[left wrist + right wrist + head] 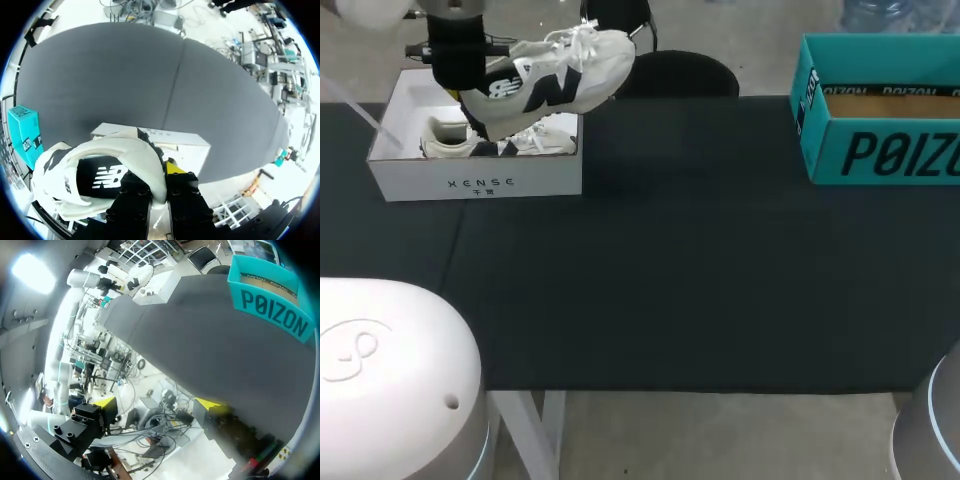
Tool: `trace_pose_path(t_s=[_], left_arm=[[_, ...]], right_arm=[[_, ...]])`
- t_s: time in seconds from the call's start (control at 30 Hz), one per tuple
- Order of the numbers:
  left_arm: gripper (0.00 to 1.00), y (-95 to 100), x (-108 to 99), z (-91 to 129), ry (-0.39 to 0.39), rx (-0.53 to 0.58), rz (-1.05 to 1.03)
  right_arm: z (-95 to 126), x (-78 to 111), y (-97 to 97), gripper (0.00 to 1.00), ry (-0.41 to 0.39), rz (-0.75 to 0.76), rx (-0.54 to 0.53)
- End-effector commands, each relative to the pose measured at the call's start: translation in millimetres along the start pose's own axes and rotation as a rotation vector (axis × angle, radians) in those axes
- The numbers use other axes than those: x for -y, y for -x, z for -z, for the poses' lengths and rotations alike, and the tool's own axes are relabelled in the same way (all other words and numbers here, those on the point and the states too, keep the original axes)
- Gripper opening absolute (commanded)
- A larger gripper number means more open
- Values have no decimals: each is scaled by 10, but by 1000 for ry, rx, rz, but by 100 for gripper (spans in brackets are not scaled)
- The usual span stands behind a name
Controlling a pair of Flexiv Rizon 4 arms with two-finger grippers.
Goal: Take the shoe out of the shoebox, open the shoe tongue, remove and reinsert the insole, then place the shoe into the shoebox
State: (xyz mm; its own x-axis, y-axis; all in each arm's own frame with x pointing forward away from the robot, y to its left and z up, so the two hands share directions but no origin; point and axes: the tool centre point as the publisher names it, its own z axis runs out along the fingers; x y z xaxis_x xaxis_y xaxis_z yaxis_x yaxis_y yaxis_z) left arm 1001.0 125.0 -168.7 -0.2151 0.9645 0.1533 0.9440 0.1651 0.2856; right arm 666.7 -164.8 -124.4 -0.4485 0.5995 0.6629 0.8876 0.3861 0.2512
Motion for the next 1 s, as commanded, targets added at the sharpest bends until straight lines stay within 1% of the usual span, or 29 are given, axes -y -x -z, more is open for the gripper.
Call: trace_pose_path(t_s=[0.03,0.07,0.13,1.0], left_arm=[[0,-231,-269,-32,-18,16,-33],[0,-273,-317,-40,-14,-1,-58],[0,-302,-439,-73,-8,-71,-1],[0,-302,-439,-73,-8,-71,-1]], right_arm=[[-5,1,4,100,-1,0,2],[-5,1,4,100,-1,0,2],[-5,1,4,100,-1,0,2],[-5,1,4,100,-1,0,2]])
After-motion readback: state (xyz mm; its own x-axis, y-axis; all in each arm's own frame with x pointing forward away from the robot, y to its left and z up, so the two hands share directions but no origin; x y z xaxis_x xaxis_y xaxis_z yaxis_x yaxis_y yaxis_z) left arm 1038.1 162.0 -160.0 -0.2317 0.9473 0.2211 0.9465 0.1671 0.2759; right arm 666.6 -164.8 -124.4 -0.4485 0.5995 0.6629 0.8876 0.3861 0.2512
